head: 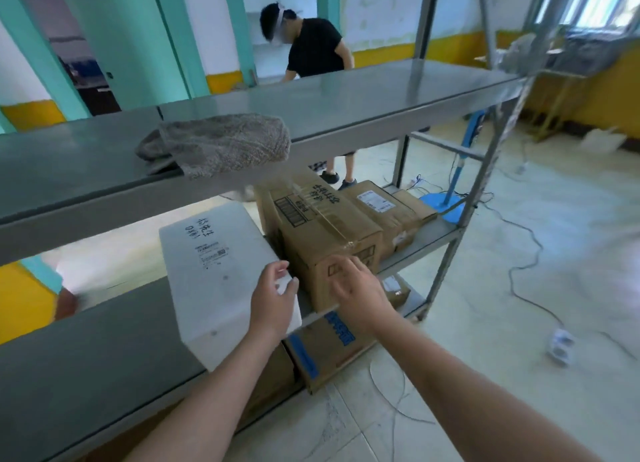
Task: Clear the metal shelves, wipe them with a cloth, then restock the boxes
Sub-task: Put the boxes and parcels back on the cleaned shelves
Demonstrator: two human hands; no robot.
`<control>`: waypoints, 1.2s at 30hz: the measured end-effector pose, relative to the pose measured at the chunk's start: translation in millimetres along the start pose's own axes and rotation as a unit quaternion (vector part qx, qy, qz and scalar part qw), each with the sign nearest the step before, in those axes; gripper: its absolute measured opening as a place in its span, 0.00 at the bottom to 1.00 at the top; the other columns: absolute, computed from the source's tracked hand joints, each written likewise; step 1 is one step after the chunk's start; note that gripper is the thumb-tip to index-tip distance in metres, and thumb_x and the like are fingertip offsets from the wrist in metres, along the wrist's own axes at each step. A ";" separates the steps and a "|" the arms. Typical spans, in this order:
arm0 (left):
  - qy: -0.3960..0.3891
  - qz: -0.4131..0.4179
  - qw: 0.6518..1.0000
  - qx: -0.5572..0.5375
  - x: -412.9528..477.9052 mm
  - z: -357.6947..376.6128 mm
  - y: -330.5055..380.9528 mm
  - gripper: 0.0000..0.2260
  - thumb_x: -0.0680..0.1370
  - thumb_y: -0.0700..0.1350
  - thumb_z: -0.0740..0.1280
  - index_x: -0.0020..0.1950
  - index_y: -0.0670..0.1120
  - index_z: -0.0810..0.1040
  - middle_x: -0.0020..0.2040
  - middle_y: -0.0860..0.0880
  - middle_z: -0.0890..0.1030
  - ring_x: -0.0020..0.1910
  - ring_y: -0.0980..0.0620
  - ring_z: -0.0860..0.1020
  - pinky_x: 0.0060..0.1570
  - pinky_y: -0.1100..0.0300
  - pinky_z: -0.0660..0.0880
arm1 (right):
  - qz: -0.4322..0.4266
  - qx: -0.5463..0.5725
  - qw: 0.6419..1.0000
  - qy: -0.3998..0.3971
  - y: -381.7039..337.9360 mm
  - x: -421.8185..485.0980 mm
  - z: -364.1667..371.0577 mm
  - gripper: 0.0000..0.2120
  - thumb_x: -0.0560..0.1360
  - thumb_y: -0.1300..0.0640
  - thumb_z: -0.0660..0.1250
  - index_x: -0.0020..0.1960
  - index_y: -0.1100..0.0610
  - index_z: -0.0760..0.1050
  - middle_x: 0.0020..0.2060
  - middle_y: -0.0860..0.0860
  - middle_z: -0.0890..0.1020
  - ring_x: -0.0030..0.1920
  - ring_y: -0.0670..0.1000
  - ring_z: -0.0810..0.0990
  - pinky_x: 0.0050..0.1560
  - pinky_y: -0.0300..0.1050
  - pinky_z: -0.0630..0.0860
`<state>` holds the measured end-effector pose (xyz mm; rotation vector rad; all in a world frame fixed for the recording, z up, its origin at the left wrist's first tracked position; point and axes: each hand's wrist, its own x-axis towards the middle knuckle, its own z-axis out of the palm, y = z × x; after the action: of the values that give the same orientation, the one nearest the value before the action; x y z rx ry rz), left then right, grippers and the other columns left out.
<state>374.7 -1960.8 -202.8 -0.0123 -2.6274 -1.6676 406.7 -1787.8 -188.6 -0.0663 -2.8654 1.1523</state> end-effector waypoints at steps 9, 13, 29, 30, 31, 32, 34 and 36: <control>-0.271 0.048 0.961 -0.036 -132.8 179.6 82.2 0.06 0.82 0.43 0.66 0.54 0.52 0.81 0.51 0.55 0.83 0.53 0.58 0.79 0.51 0.62 0.76 | 0.256 0.231 0.911 0.228 165.0 -219.5 -93.6 0.08 0.75 0.54 0.68 0.52 0.44 0.79 0.42 0.46 0.85 0.44 0.44 0.83 0.53 0.46 0.79; -0.386 0.057 0.921 0.002 -197.8 287.5 102.0 0.07 0.80 0.40 0.68 0.50 0.52 0.82 0.48 0.55 0.84 0.51 0.56 0.81 0.47 0.62 0.74 | 0.337 0.292 0.850 0.281 238.7 -319.1 -131.9 0.10 0.78 0.61 0.67 0.55 0.49 0.79 0.45 0.53 0.85 0.41 0.46 0.85 0.48 0.42 0.79; -0.692 -0.016 0.712 0.121 -425.5 607.7 149.6 0.07 0.80 0.36 0.65 0.50 0.44 0.82 0.47 0.47 0.85 0.48 0.48 0.82 0.45 0.58 0.75 | 0.546 0.319 0.629 0.453 438.2 -591.8 -238.5 0.06 0.80 0.59 0.63 0.52 0.50 0.77 0.43 0.52 0.86 0.46 0.54 0.84 0.54 0.57 0.80; -0.697 -0.026 0.704 0.136 -428.1 623.4 144.9 0.07 0.80 0.36 0.65 0.50 0.44 0.82 0.47 0.47 0.85 0.47 0.48 0.81 0.44 0.58 0.75 | 0.556 0.320 0.615 0.459 448.9 -597.2 -241.1 0.06 0.80 0.59 0.63 0.52 0.51 0.77 0.44 0.52 0.86 0.47 0.55 0.84 0.54 0.55 0.80; -0.705 -0.032 0.694 0.143 -430.9 639.7 142.1 0.06 0.80 0.36 0.66 0.50 0.44 0.82 0.47 0.46 0.85 0.47 0.48 0.81 0.44 0.57 0.75 | 0.572 0.314 0.599 0.464 458.4 -601.0 -248.8 0.06 0.80 0.58 0.64 0.52 0.50 0.78 0.44 0.51 0.86 0.48 0.54 0.84 0.54 0.52 0.80; -0.711 -0.035 0.686 0.149 -434.2 659.0 140.6 0.06 0.80 0.36 0.66 0.50 0.44 0.82 0.46 0.45 0.85 0.46 0.47 0.81 0.45 0.56 0.75 | 0.580 0.313 0.588 0.470 475.7 -604.4 -253.7 0.05 0.80 0.58 0.64 0.51 0.50 0.78 0.44 0.51 0.86 0.48 0.54 0.84 0.53 0.50 0.80; -0.717 -0.045 0.678 0.155 -434.6 697.9 134.7 0.05 0.79 0.36 0.68 0.51 0.43 0.82 0.47 0.44 0.86 0.46 0.47 0.82 0.48 0.53 0.75 | 0.598 0.308 0.574 0.467 505.2 -605.2 -268.0 0.06 0.81 0.60 0.63 0.51 0.51 0.77 0.43 0.52 0.86 0.45 0.54 0.84 0.47 0.41 0.78; -0.721 -0.058 0.670 0.168 -433.7 755.0 120.7 0.05 0.79 0.36 0.68 0.52 0.43 0.82 0.47 0.44 0.86 0.45 0.47 0.82 0.48 0.53 0.74 | 0.616 0.310 0.549 0.472 556.6 -605.6 -273.6 0.06 0.82 0.61 0.62 0.54 0.55 0.77 0.45 0.55 0.85 0.43 0.53 0.82 0.37 0.33 0.74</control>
<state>795.2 -1222.3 -427.5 -1.9542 -3.8591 -1.2470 1039.9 -1233.6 -396.7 -2.0657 -1.0135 1.3709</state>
